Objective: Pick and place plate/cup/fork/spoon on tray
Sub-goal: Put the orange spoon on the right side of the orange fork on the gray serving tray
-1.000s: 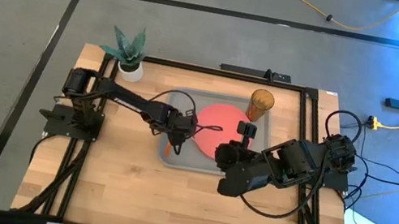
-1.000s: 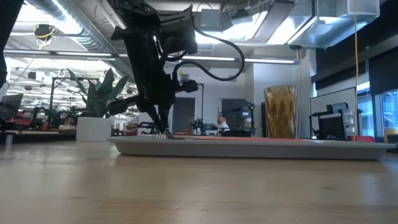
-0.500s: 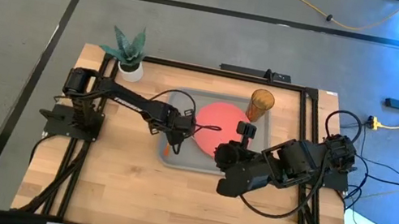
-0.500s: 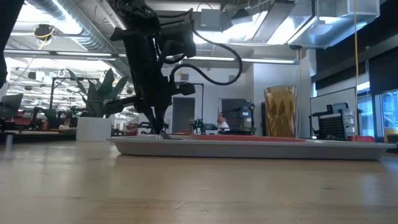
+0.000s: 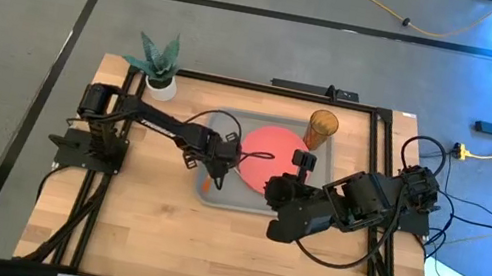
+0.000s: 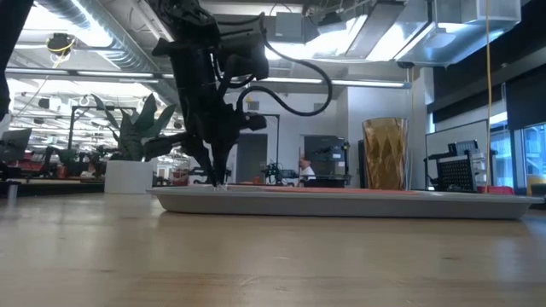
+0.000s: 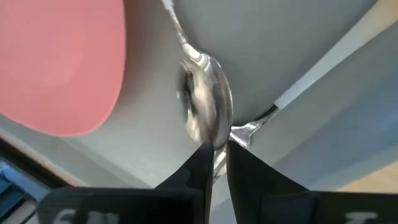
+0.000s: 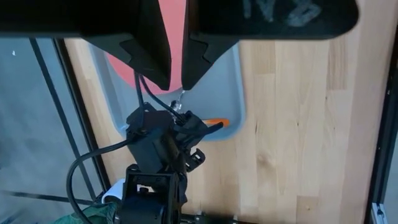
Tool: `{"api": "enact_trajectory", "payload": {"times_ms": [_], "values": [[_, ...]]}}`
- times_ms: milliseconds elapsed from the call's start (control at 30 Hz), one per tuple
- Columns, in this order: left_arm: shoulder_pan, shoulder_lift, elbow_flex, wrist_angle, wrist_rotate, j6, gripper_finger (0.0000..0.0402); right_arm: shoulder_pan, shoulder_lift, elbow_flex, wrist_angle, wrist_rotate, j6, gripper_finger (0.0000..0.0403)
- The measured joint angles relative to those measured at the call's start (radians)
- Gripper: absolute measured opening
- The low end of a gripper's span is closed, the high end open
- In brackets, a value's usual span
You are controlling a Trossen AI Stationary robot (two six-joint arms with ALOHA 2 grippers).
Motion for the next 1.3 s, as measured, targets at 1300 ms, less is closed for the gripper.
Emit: {"api": "enact_trajectory", "payload": {"times_ms": [1300], "values": [[-0.297,-0.800,0.018,-0.125,-0.162,-1.230,0.0039,-0.402,0.243,-0.006,0.137,-0.575,0.153,0.0010]]}}
